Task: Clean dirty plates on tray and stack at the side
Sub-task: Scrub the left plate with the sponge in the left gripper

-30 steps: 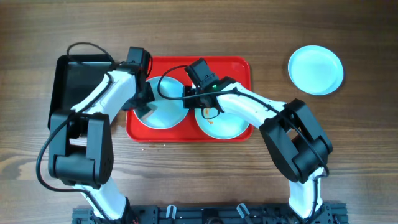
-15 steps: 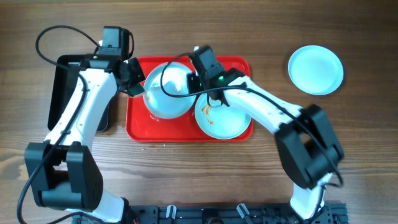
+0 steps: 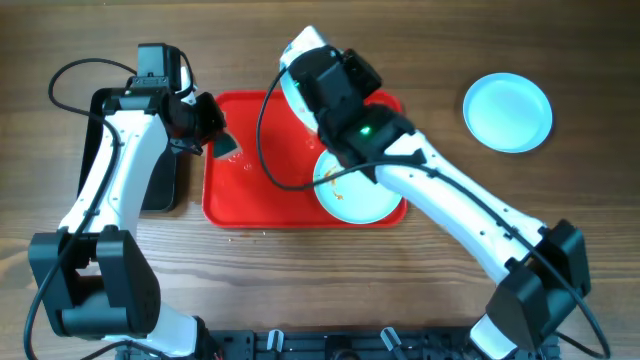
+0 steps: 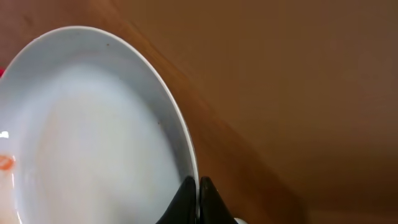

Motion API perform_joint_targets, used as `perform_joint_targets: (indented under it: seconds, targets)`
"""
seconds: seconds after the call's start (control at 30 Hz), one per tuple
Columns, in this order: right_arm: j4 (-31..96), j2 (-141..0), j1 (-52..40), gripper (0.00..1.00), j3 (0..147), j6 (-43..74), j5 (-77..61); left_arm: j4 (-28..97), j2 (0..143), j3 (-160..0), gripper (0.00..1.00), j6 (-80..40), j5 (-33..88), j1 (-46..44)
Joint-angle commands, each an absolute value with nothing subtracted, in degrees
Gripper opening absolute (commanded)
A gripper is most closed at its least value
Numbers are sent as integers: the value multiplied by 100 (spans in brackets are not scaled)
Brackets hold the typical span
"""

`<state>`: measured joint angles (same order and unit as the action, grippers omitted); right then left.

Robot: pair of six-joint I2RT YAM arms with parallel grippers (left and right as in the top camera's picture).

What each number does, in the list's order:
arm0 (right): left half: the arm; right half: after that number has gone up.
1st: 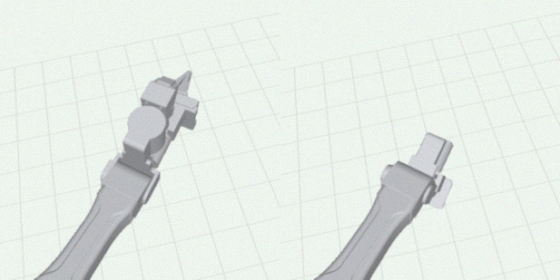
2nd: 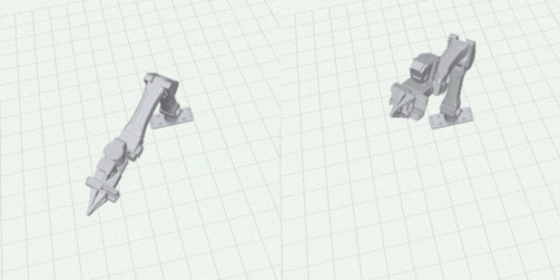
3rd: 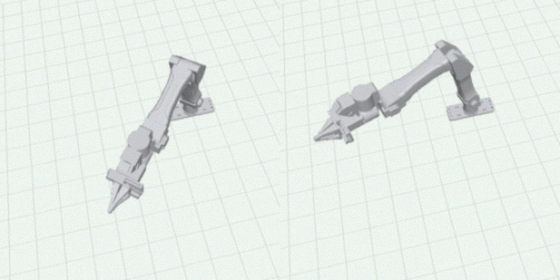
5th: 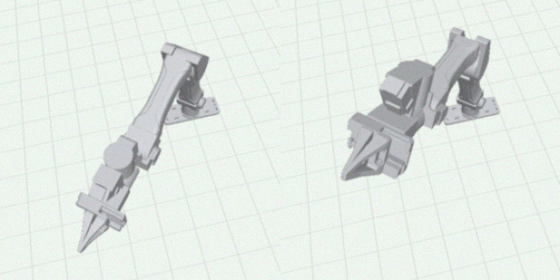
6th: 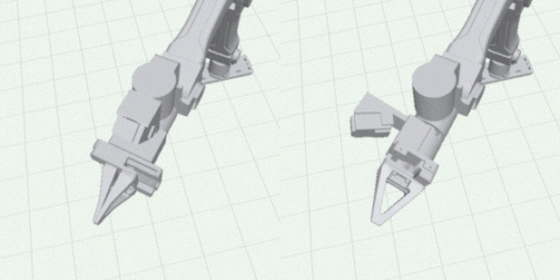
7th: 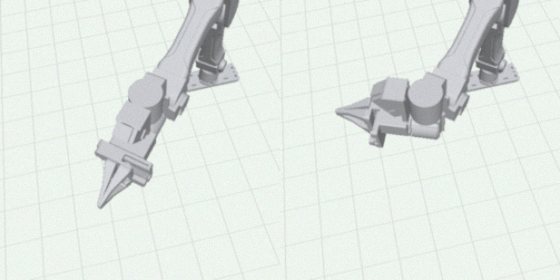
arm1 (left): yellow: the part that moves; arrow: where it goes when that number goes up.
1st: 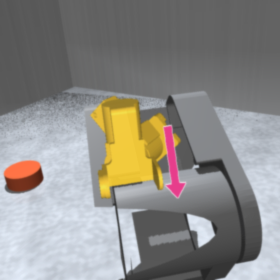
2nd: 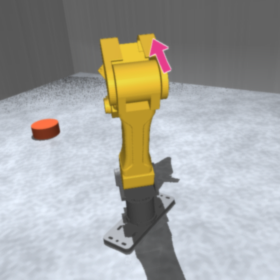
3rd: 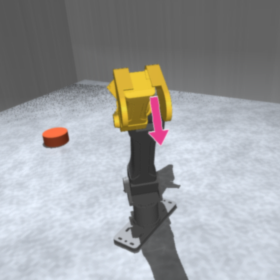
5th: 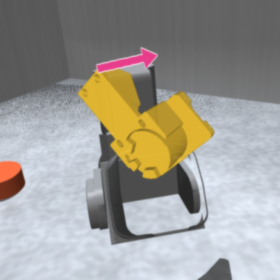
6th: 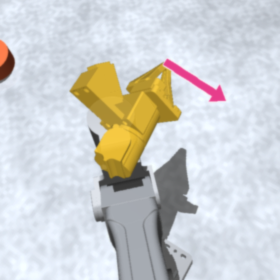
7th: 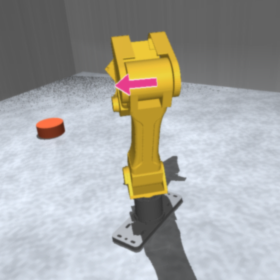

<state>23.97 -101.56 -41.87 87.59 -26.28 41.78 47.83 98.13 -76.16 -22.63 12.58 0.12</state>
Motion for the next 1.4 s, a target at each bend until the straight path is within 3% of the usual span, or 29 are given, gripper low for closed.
perform_joint_targets:
  seconds: [0.0, 0.23, 0.3, 0.5, 0.67, 0.9, 1.37]
  targets:
    - [2263, -10092, -4331, 4, 8849, -4007, 5118, 4790, 9730, -7714, 4, -2274, 1396, 12]
    - [1745, -10092, -4681, 4, 8849, -4178, 5811, 4829, 9730, -7710, 4, -2274, 1393, 12]
    - [2075, -10092, -4718, 4, 8849, -2961, 5629, 4831, 9730, -7710, 4, -2272, 1457, 12]
    - [3776, -10407, -4346, 4, 8838, 709, 2967, 4829, 9730, -7710, 4, -2099, 2189, 12]
    - [3859, -11255, -4143, 4, 8838, 2165, 1577, 4941, 9730, -7708, 4, -2099, 2440, -132]
    - [3623, -11841, -4128, 4, 8838, 2464, 1022, 4565, 9778, -7083, 4, -2196, 2093, -775]
    - [3715, -11841, -4084, 4, 8838, 2569, 1020, 4086, 10256, -6364, 4, -2405, 633, -799]
